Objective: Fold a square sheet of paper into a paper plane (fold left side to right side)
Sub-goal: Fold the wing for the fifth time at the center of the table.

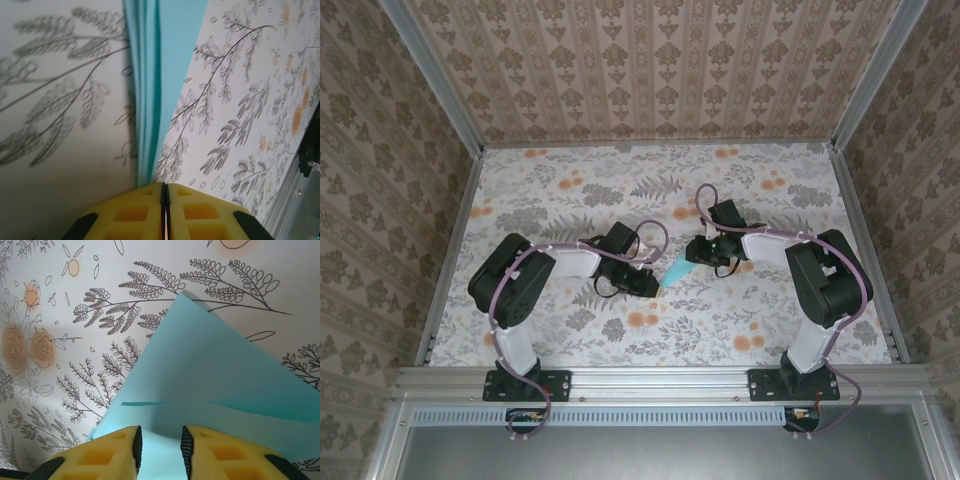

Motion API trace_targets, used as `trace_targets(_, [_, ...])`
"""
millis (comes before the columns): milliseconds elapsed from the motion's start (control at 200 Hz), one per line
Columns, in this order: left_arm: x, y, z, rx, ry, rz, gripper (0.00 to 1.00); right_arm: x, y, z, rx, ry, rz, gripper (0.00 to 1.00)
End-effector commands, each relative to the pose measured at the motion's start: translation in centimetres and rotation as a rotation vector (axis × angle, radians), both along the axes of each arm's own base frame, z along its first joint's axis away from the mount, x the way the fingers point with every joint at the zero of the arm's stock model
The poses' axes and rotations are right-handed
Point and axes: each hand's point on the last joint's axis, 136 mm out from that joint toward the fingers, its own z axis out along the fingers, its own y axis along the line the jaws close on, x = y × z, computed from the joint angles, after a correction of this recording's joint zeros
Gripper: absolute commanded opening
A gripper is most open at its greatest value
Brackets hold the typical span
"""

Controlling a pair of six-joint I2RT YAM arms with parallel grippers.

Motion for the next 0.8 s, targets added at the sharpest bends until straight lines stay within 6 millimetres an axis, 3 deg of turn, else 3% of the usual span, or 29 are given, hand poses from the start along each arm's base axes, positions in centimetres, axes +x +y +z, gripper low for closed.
trace_targets(0, [-0.6,1.1,1.3,0.018,-0.004,-0.006,0.12,-1.2,-1.6,-2.3,-0.083,0.077,-0.017,0.32])
trace_targets(165, [0.6,-1.3,5.0,-0.061,-0.074,-0.032,0.12,-1.2,-1.6,-2.1,-0.081,0.072,-0.018,0.32])
trace_targets(290, [1.6,-3.4,5.4,-0.084,-0.088,-0.058,0.14,-1.2,-1.5,-2.0,-0.076,0.071,-0.018,0.32])
trace_targets(550, [3.6,-5.8,2.9,-0.053,-0.084,-0.084,0.16,-1.2,-1.3,-1.9,-0.062,0.071,-0.019,0.31])
trace_targets(795, [4.4,-4.7,-0.7,0.053,-0.069,-0.045,0.17,-1.1,-1.0,-1.6,-0.035,0.065,-0.020,0.31])
